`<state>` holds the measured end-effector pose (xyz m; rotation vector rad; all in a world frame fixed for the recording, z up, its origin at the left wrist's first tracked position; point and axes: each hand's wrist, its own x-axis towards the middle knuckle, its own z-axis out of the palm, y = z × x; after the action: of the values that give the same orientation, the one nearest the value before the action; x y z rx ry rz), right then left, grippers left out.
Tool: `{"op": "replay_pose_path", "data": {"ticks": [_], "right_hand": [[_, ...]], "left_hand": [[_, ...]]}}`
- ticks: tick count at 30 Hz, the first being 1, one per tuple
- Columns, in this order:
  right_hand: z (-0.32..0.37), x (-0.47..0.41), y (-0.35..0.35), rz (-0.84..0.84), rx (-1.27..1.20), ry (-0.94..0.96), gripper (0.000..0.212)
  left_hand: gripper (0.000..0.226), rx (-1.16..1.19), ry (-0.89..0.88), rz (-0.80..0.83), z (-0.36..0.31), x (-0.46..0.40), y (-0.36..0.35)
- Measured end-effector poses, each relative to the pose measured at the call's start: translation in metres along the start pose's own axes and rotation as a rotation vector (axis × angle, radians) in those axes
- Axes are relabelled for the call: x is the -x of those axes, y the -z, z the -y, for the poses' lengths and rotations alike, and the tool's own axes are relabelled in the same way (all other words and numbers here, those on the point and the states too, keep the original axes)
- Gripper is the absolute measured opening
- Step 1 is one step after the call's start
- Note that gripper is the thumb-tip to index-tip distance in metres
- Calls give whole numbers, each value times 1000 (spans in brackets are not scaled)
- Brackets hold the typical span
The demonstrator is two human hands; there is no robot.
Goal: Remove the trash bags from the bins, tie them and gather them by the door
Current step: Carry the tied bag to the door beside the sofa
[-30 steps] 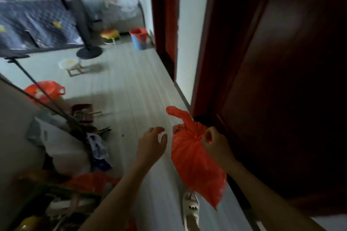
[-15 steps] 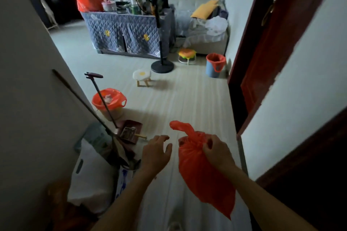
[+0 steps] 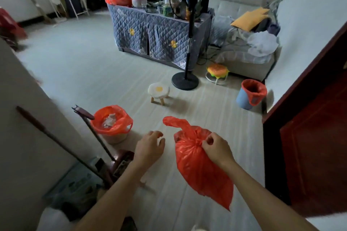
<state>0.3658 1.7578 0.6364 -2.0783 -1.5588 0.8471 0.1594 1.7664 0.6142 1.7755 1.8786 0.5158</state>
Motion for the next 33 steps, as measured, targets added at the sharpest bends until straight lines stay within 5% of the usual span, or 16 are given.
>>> {"op": "replay_pose_path", "data": {"ticks": [8,14,19,33], "right_hand": [[80,-282,-32,110,-12,41,9],[202,-456,-80,244,76,169,8],[311,-590,-147,333,82,251,10],[636,-916,-310,333,136,426,8]], "left_hand": [[27,45,223,-72,15,-225,-17],[29,17,340,-202,35,-389,54],[31,-14,464,-194,110,-524,99],[36,-71,413,-184,309,-946,300]]}}
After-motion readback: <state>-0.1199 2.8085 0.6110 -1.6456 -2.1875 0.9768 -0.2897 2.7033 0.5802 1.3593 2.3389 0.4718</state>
